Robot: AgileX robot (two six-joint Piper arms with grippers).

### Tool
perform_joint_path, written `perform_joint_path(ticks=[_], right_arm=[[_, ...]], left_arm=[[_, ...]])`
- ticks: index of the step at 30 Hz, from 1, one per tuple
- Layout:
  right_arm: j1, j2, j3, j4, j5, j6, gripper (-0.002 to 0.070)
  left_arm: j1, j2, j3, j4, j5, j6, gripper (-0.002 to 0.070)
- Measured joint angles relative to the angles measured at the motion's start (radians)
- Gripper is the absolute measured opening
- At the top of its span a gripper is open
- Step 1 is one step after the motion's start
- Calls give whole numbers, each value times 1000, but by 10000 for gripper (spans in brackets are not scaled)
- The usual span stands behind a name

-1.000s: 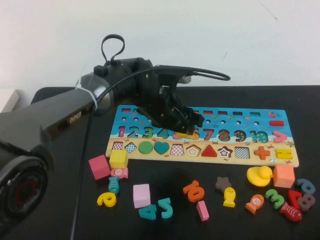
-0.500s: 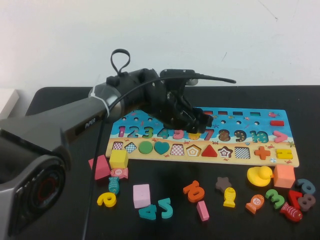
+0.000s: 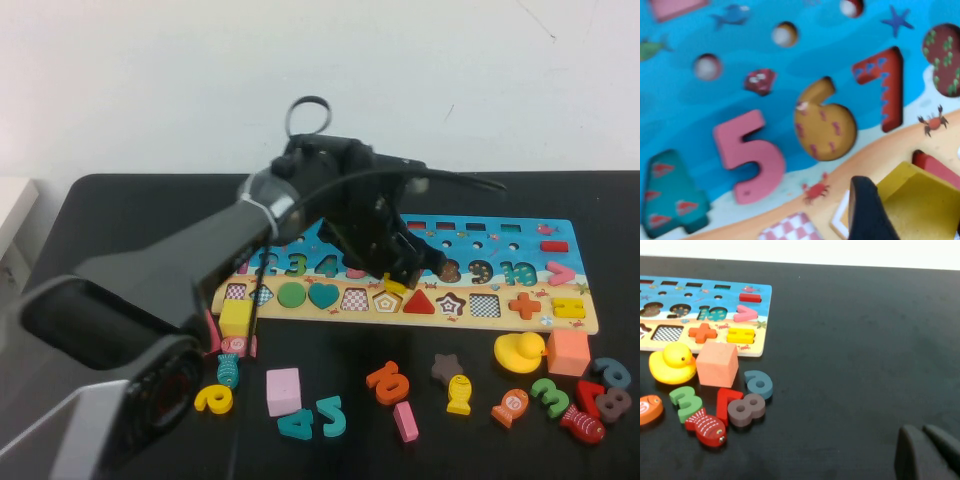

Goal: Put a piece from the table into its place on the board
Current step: Place the "Pentagon" into the hole of the Pentagon

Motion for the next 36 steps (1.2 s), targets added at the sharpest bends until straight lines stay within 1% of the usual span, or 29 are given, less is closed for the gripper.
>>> perform_joint_path(ticks=[4,10,36], right_arm=[[0,0,0,0,0,0,18],[0,0,0,0,0,0,18],[0,0,0,0,0,0,19]], left_arm=[[-22,45,-64,61,72,-39,319],[-23,55,-76,88,89,-60,319],[-23,84,-91,71,103,-141,319]])
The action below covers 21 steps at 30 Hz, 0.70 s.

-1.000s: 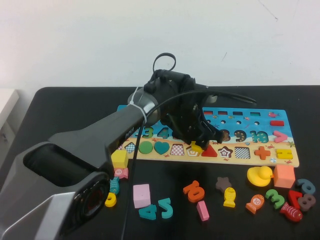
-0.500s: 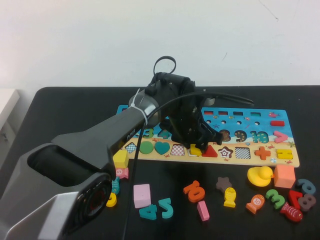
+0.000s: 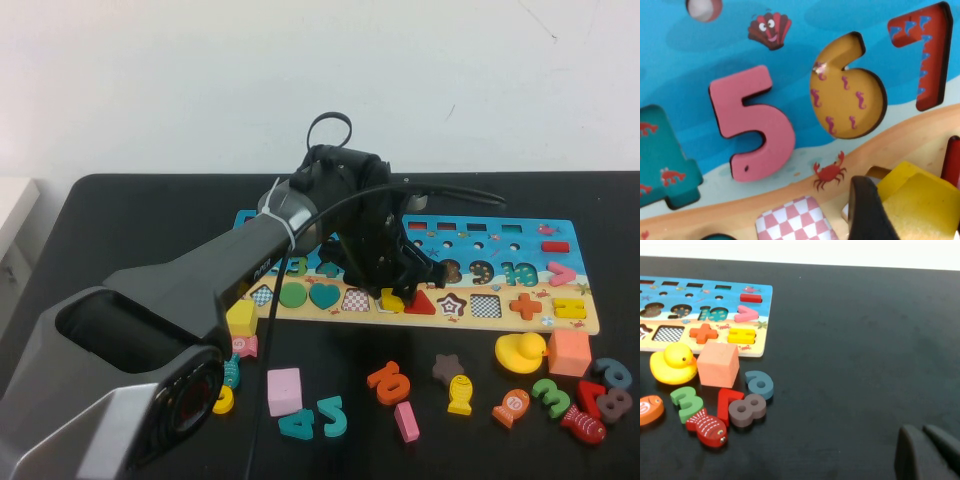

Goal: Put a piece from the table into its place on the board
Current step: Place the "Pentagon" into the hole of the Pentagon

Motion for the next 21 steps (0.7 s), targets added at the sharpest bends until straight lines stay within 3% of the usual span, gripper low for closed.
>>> perform_joint_path(ticks=[21], right_arm=[[0,0,0,0,0,0,19]], left_arm=[[0,0,-2,53,15,-20,319]])
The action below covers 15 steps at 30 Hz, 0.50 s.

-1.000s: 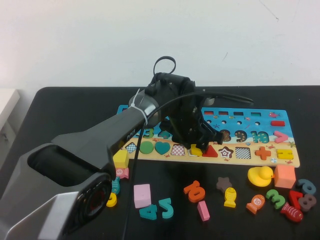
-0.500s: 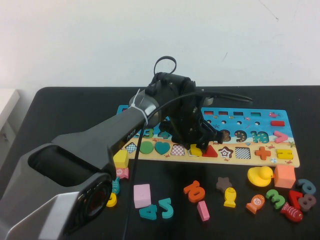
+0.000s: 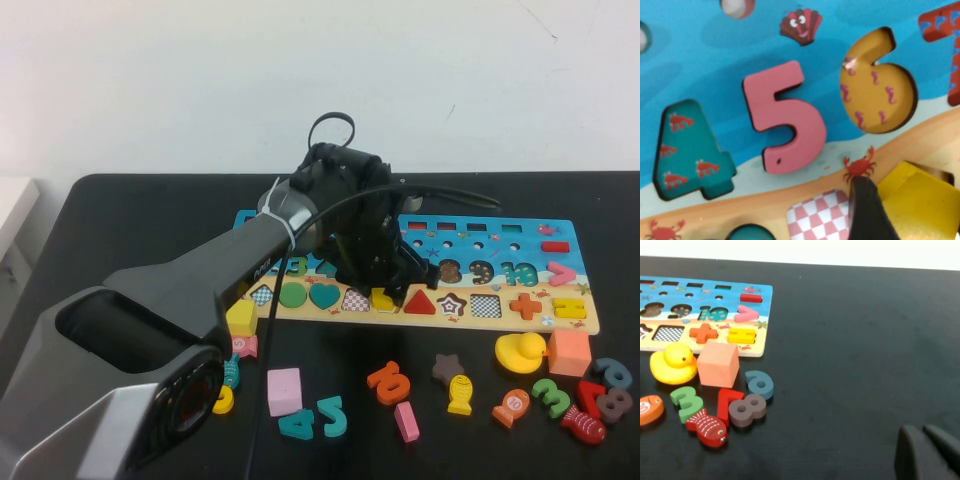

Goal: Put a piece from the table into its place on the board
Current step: Place the "Pentagon" into the hole of the Pentagon

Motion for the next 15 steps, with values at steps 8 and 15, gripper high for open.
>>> perform_joint_path(ticks=[8,15], right_arm=[[0,0,0,0,0,0,18],[0,0,0,0,0,0,19]], left_arm=[[0,0,0,5,4,12,319],[4,0,0,-15,4,12,319]])
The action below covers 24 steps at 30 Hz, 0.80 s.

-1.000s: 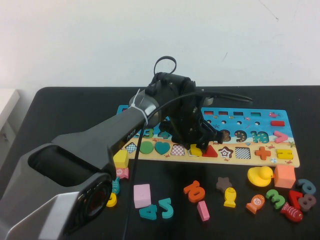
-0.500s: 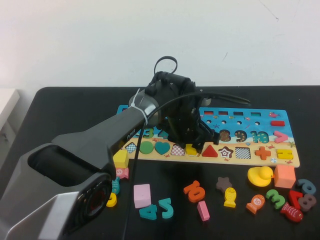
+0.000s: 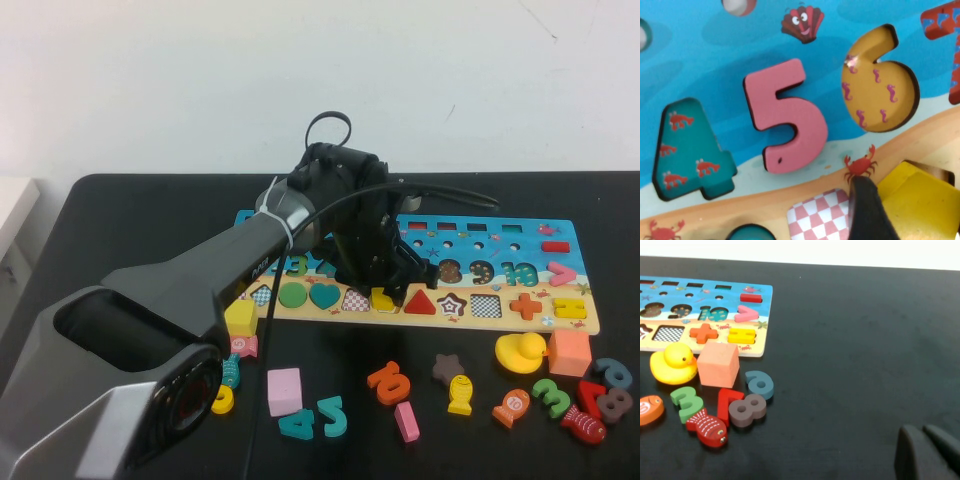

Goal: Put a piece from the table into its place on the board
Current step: Place the "Pentagon" into the hole of the Pentagon

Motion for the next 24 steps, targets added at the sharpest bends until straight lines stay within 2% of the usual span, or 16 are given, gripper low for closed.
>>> perform_joint_path(ticks=[24], right_arm=[[0,0,0,0,0,0,19]], left_arm=[[0,0,-5,-16,-3,4,319]])
